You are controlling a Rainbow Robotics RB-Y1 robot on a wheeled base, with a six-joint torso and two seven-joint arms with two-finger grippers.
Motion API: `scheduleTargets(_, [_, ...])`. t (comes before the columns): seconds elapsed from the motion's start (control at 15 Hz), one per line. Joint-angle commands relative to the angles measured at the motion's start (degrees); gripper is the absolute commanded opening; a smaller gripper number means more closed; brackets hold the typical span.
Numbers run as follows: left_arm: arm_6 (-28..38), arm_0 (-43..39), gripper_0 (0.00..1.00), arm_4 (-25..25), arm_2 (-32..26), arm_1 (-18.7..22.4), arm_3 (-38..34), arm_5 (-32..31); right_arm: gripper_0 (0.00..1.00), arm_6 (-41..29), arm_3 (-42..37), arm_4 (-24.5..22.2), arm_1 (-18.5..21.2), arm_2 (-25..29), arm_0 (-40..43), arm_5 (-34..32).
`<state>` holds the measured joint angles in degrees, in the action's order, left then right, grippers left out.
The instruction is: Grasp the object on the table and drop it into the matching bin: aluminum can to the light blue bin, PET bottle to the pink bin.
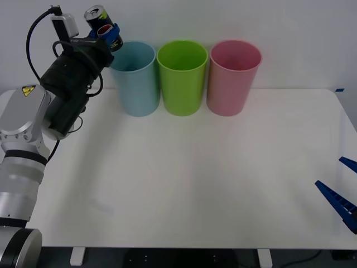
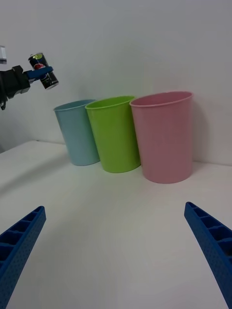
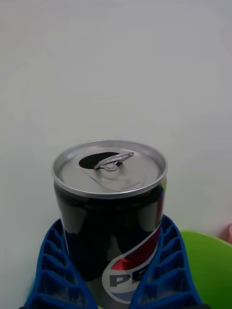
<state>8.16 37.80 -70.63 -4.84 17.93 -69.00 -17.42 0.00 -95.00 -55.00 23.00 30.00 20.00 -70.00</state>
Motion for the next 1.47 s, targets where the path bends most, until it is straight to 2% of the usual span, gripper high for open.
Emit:
scheduleTargets(0.07, [-0.7, 6.0, 0.0, -3.3, 0.1, 0.0, 7.1, 0.8, 1.0, 0.0, 0.0, 0.0, 0.0, 0.0, 0.0, 0.0])
scheduleTargets(0.33, [-1.1, 11.2, 0.0, -4.9, 2.8, 0.0, 13.2, 3.7, 1.0, 0.0, 0.0, 0.0, 0.0, 0.0, 0.0, 0.0])
scheduleTargets(0.6, [-1.1, 12.4, 0.01, -4.8, 5.5, -0.6, 13.7, 7.9, 1.0, 0.0, 0.0, 0.0, 0.0, 0.0, 0.0, 0.0])
scheduleTargets(1.07, [-1.7, 12.3, 0.03, -5.0, 5.3, -1.3, 13.7, 8.5, 1.0, 0.0, 0.0, 0.0, 0.0, 0.0, 0.0, 0.0])
scheduleTargets(1.13, [-1.7, 12.4, 0.2, -5.0, 5.2, -1.3, 13.7, 8.5, 1.0, 0.0, 0.0, 0.0, 0.0, 0.0, 0.0, 0.0])
scheduleTargets(1.2, [-1.7, 12.3, 0.63, -4.9, 5.1, -1.3, 13.7, 8.5, 1.0, 0.0, 0.0, 0.0, 0.0, 0.0, 0.0, 0.0])
scheduleTargets(1.27, [-1.7, 12.3, 1.0, -4.9, 5.0, -1.3, 13.6, 8.5, 1.0, 0.0, 0.0, 0.0, 0.0, 0.0, 0.0, 0.0])
scheduleTargets(1.47, [-1.7, 12.0, 1.0, -3.9, 4.7, -1.2, 13.6, 8.3, 1.0, 0.0, 0.0, 0.0, 0.0, 0.0, 0.0, 0.0])
